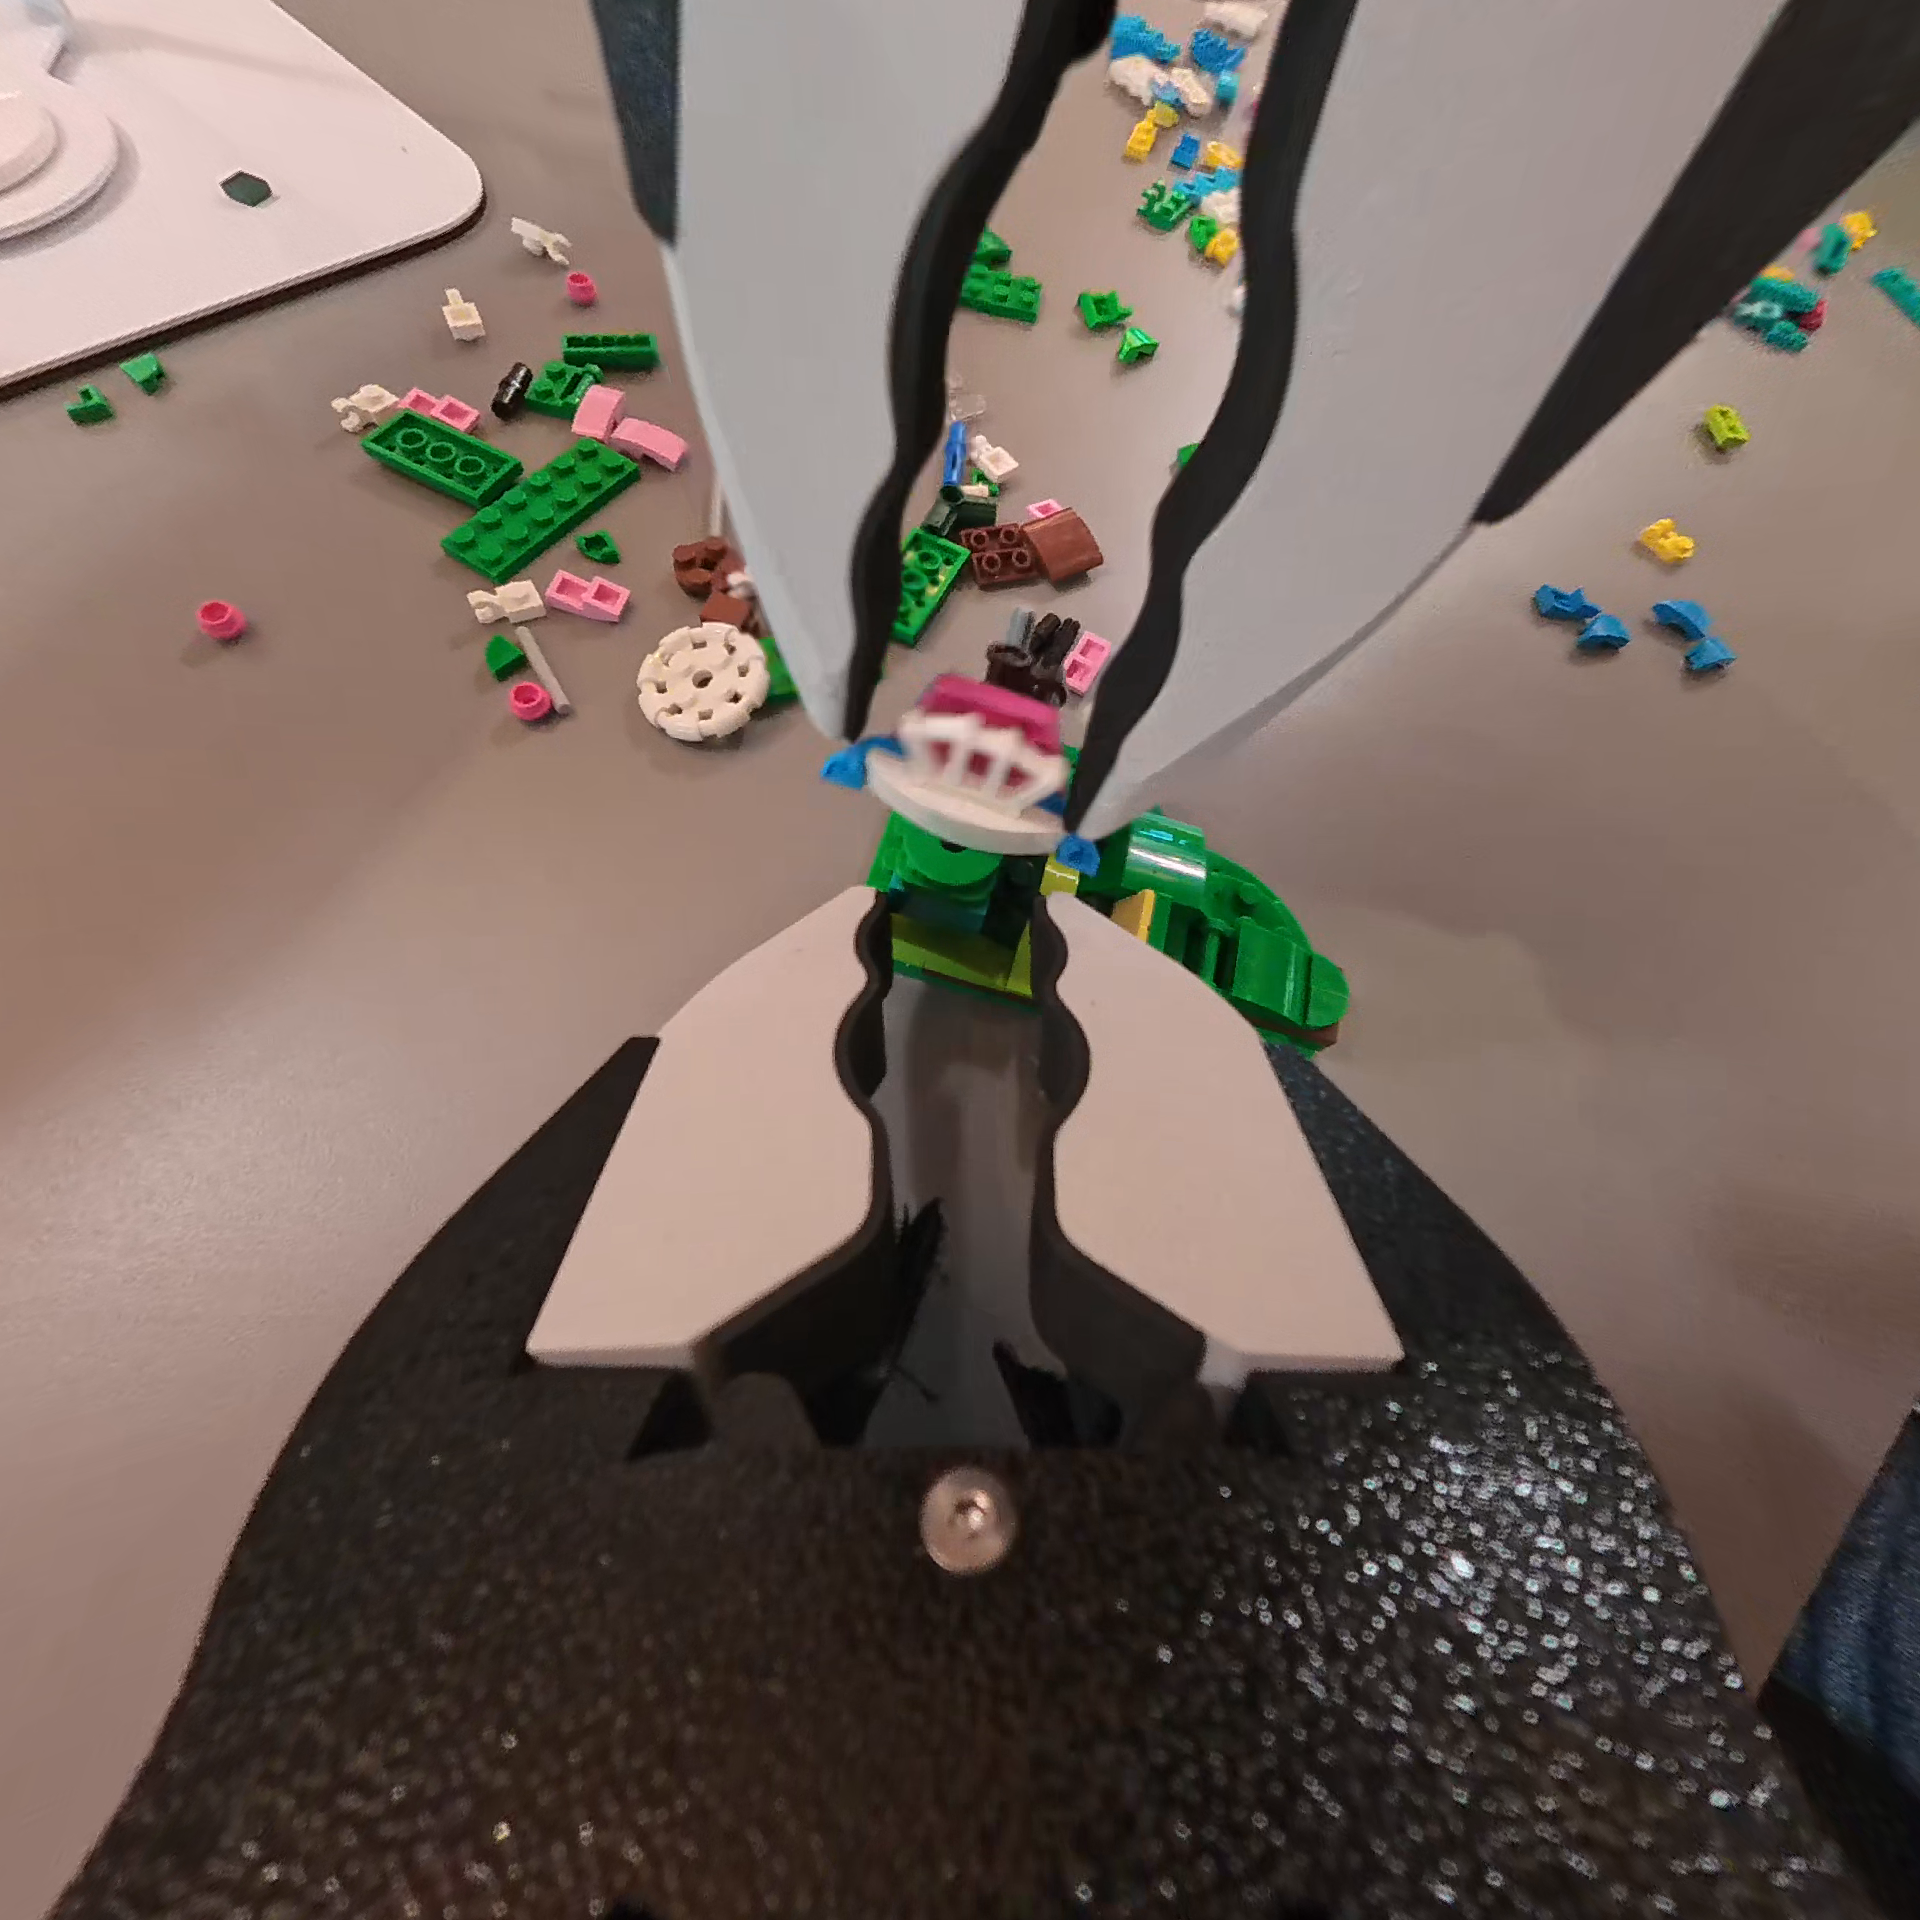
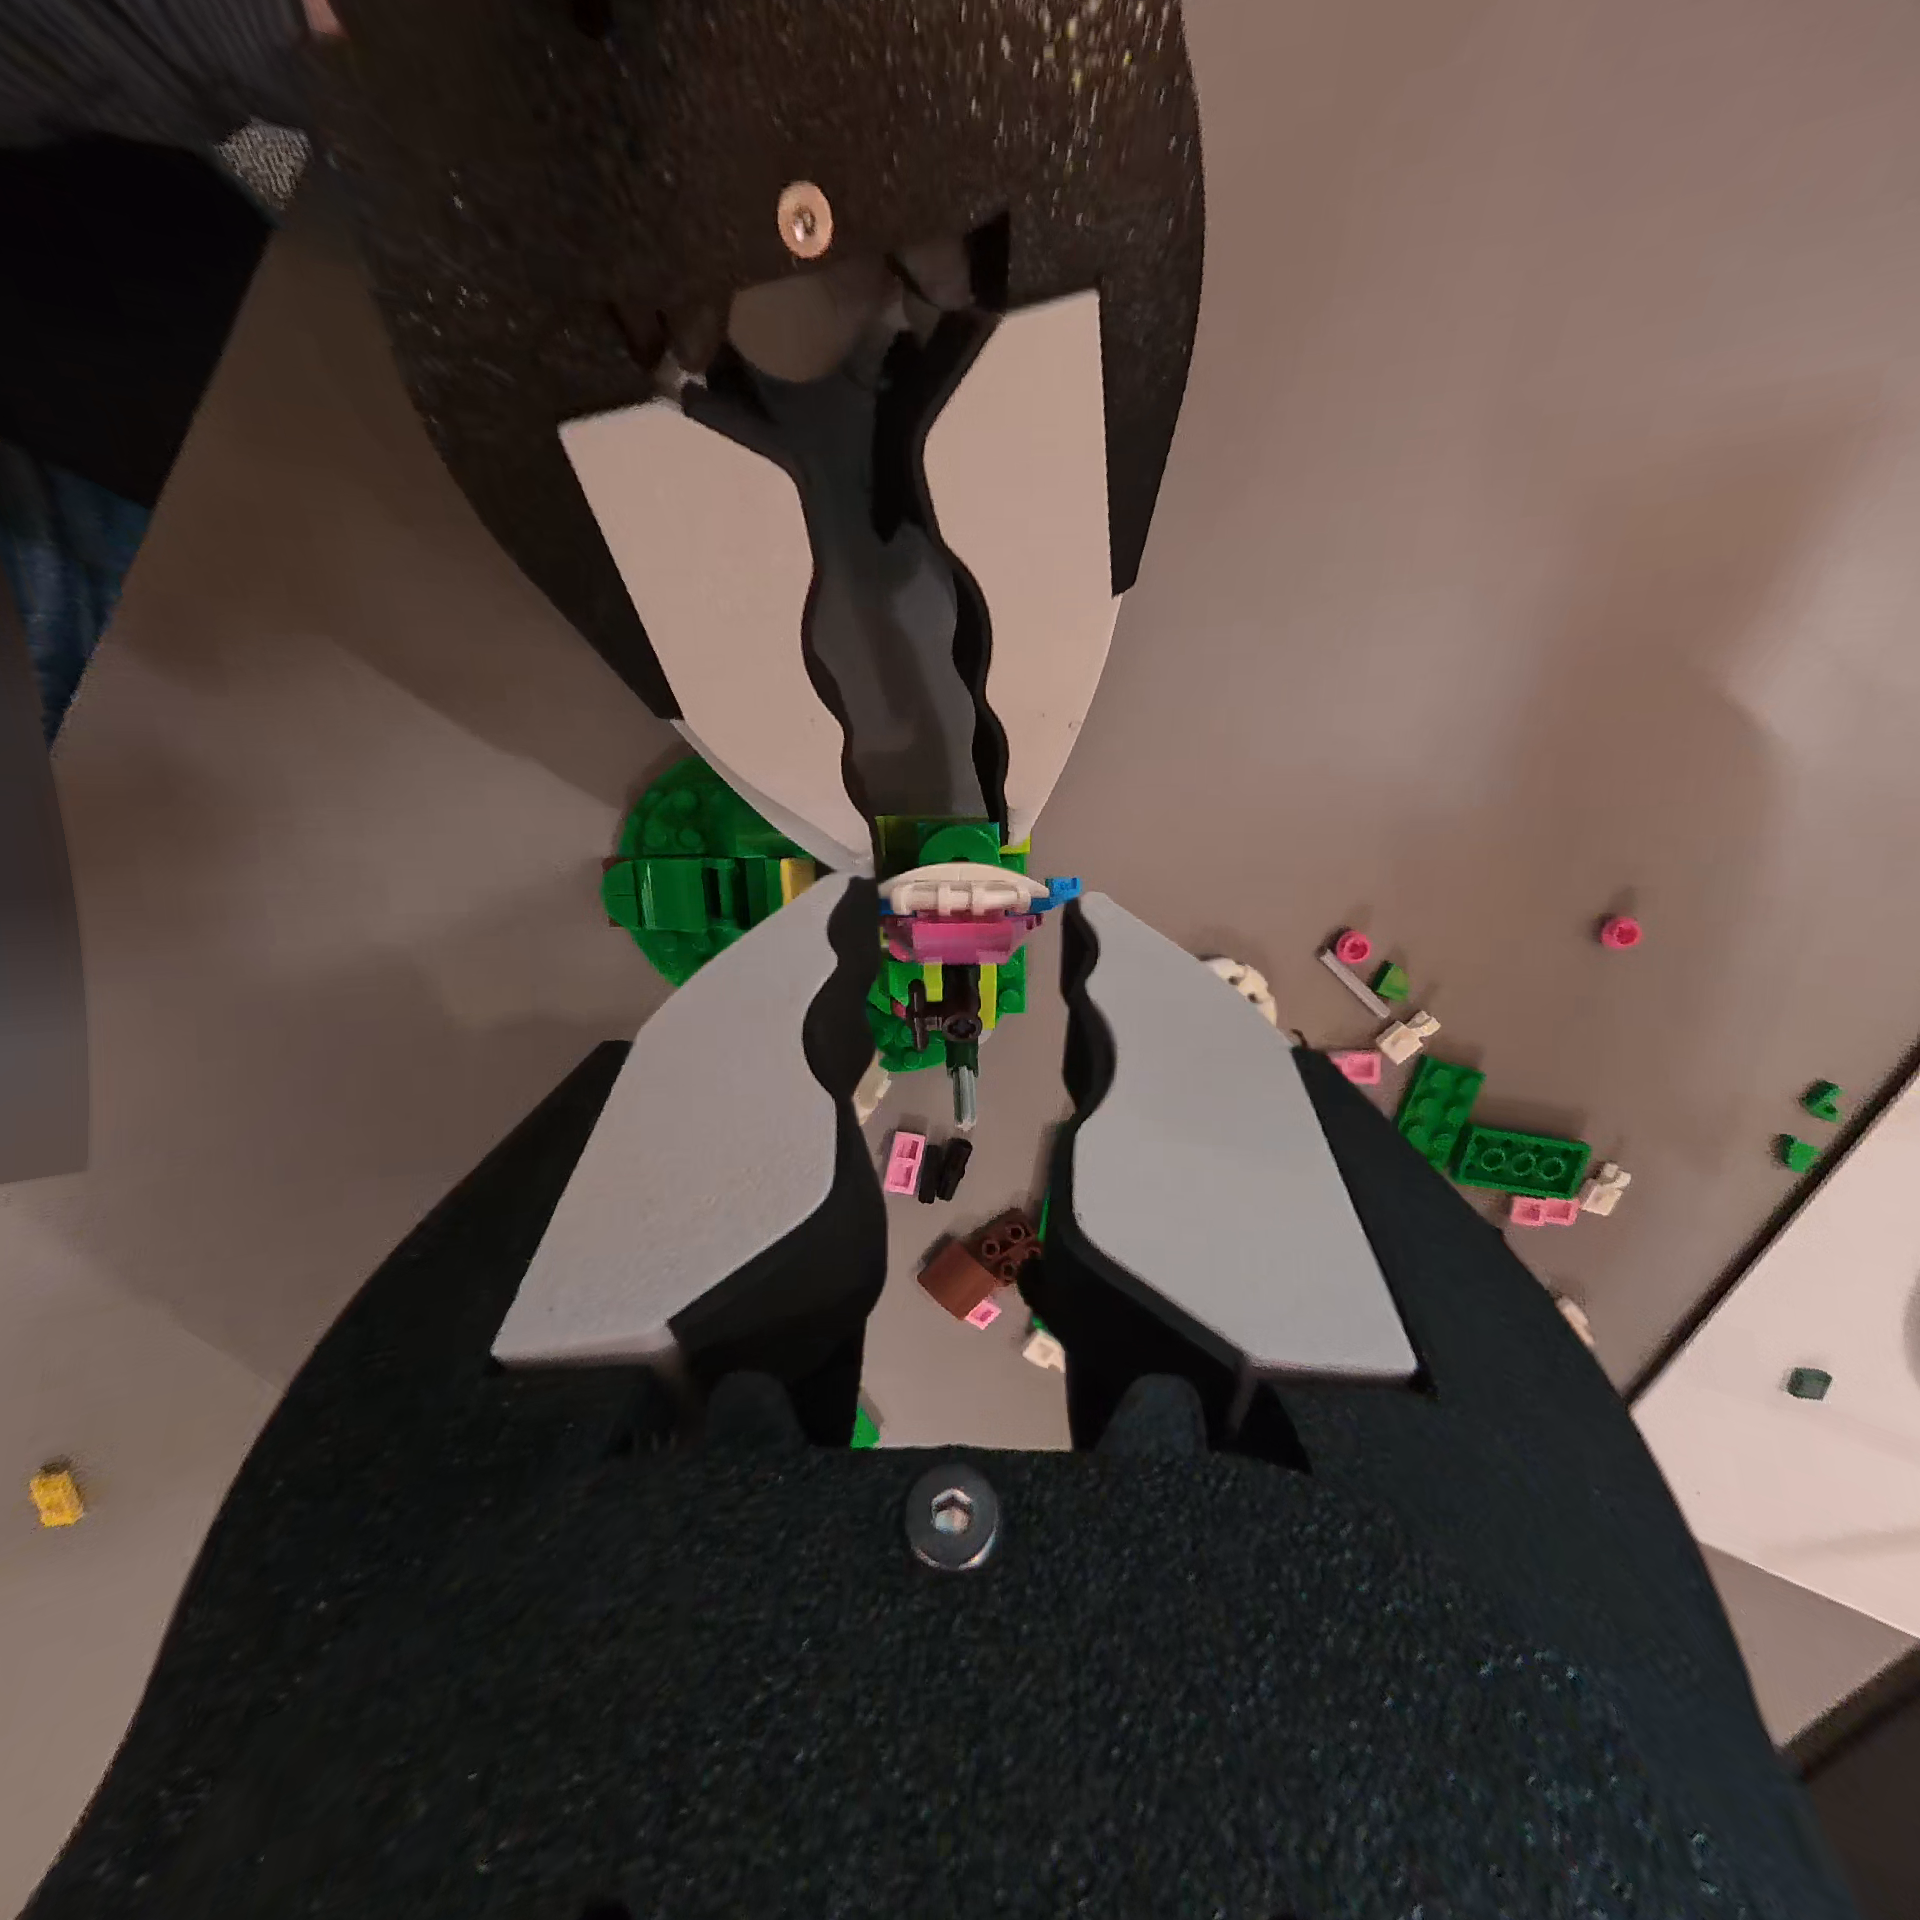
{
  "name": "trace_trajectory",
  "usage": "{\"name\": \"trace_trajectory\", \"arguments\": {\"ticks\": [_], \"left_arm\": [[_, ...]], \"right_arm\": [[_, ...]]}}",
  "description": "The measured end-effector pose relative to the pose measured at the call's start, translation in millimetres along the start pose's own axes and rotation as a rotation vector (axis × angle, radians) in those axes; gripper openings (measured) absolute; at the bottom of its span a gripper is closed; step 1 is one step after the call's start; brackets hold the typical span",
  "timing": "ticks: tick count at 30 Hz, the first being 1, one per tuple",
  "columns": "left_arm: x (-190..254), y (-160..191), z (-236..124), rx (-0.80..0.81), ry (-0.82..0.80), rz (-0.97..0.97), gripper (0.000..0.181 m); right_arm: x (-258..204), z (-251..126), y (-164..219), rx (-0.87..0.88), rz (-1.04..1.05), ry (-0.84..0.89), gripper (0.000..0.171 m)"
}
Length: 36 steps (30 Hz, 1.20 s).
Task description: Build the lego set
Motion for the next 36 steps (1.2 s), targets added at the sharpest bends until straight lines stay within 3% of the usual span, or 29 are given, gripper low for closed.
{"name": "trace_trajectory", "arguments": {"ticks": [8, 27, 36], "left_arm": [[0.0, 0.1, 0.0, -0.001, 0.0, 0.001, 0.025], [0.1, 0.2, 0.0, -0.001, -0.001, 0.001, 0.025], [0.5, 0.4, 0.1, 0.0, 0.003, -0.003, 0.025]], "right_arm": [[0.1, -1.1, 4.3, 0.045, 0.003, -0.012, 0.025], [-1.7, 0.0, 5.5, 0.151, 0.04, 0.061, 0.024], [-3.1, 0.9, 7.3, 0.15, 0.065, 0.058, 0.034]]}}
Point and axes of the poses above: each gripper's, where its closed fingertips meet, z out along the fingers, y out of its underside, x = y × z across the jaws, the point moved 2 cm from there along -z, back along the fingers, and after that the axes turned 5 degrees about y, right-handed, at the moved point
